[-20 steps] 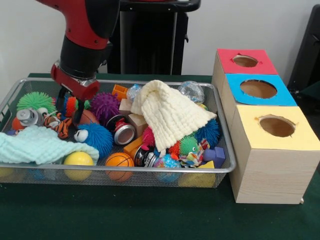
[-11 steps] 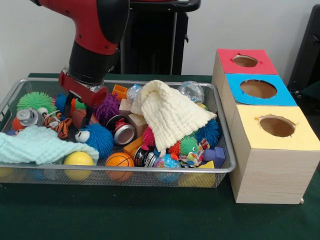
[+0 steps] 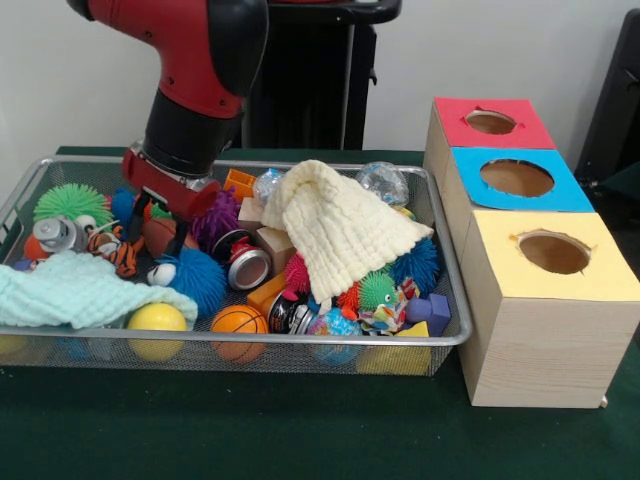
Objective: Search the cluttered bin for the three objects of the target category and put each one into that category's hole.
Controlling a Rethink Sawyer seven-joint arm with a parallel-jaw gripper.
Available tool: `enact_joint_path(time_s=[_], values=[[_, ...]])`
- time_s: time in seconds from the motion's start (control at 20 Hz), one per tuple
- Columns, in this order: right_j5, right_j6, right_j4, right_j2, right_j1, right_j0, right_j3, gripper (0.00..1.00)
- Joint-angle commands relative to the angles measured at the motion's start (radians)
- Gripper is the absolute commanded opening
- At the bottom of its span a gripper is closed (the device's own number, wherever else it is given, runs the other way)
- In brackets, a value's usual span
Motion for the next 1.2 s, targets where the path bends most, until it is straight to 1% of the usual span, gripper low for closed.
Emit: enact_joint_path(time_s=[0.05,0.4,0.6,0.85,1.2], values=[[-0.068,0.134,0.015,0.029,0.046,0.017,0.003,1.00],[-0.020,0.123,0.012,-0.014,-0.002,0.031,0.026,1.00],[0.050,0.089,0.006,-0.021,-0.038,0.027,0.025,1.00],[0.045,0.089,0.006,-0.023,-0.032,0.026,0.026,1.00],[0.020,0.094,0.009,-0.024,-0.006,0.019,0.009,1.00]])
